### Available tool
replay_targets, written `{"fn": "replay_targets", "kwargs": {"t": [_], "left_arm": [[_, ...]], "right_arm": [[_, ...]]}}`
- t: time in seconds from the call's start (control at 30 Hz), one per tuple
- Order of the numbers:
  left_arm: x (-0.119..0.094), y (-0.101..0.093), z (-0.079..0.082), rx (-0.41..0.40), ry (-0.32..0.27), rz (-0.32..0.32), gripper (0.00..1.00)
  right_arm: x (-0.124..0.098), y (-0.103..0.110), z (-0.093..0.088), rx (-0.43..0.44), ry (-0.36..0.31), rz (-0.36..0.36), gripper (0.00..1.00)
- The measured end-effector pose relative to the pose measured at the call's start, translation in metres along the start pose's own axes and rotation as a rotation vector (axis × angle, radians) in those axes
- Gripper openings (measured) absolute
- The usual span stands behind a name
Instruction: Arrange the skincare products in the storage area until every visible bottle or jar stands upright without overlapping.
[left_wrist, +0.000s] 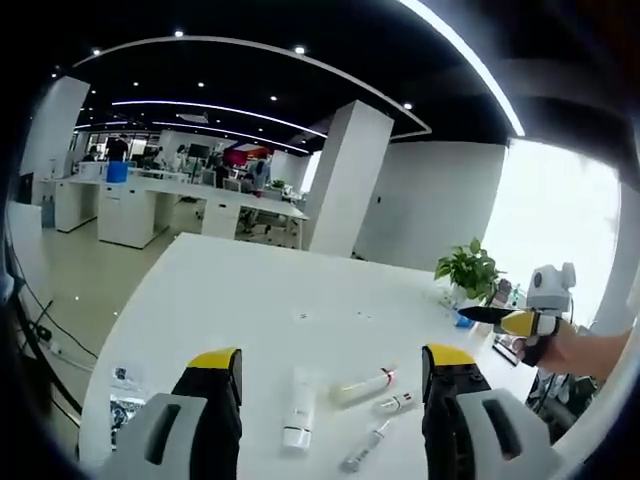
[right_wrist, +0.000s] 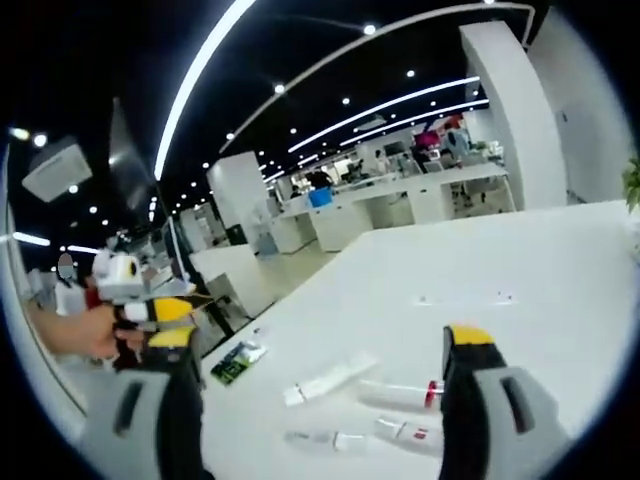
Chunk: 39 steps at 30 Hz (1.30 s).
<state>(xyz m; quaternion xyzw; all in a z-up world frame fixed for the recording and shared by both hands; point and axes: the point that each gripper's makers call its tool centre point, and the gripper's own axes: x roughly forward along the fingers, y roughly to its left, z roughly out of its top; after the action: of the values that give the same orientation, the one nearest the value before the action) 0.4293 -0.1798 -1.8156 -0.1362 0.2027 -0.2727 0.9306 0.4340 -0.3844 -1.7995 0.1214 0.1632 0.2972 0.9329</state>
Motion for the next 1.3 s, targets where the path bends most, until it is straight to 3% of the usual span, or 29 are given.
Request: {"fn": "replay_targets", "kwargs": {"t": [0.23, 0.43, 0.47, 0.5, 0.67, 0.77, 0.8, 0.9, 1.07, 1.27, 1.3], "left_arm": [[-0.001, -0.003, 0.003, -0.030, 0.027, -0.023, 0.75], [-0.005, -0.017, 0.018, -0.024, 0.044, -0.069, 0.76], [-0.006, -0.027, 0.020, 0.004, 0.066, -0.118, 0.76], [-0.007, -0.028, 0.021, 0.004, 0.076, -0.111, 0.76], [-0.011, -0.041, 0.028, -0.019, 0.049, -0.147, 0.78], [-0.007, -0.045, 0.010, 0.020, 0.106, -0.189, 0.79], [-0.004, -0.041, 0.003, 0.031, 0.127, -0.176, 0.79], [0.004, -0.032, -0.005, 0.025, 0.134, -0.174, 0.79], [0.016, -0.016, -0.027, 0.025, 0.199, -0.156, 0.79], [0.026, 0.000, -0.041, 0.047, 0.234, -0.155, 0.80], [0.030, 0.004, -0.044, 0.055, 0.243, -0.162, 0.81]], "right_arm": [[-0.002, 0.006, 0.008, 0.006, 0.033, -0.029, 0.99], [-0.013, 0.018, 0.018, 0.003, 0.066, -0.046, 0.99], [-0.013, 0.019, 0.020, 0.006, 0.072, -0.045, 0.99], [-0.013, 0.021, 0.022, 0.008, 0.075, -0.040, 0.99], [-0.011, 0.029, 0.034, 0.033, 0.042, -0.031, 0.99], [-0.005, 0.024, 0.027, 0.055, 0.051, -0.043, 0.99], [-0.002, 0.021, 0.022, 0.065, 0.073, -0.053, 0.99], [-0.003, 0.019, 0.023, 0.096, 0.058, -0.075, 0.99], [-0.008, 0.023, 0.020, 0.098, 0.052, -0.113, 0.99], [-0.018, 0.015, 0.017, 0.092, 0.051, -0.192, 0.99], [-0.024, 0.010, 0.019, 0.108, 0.025, -0.234, 0.99]]}}
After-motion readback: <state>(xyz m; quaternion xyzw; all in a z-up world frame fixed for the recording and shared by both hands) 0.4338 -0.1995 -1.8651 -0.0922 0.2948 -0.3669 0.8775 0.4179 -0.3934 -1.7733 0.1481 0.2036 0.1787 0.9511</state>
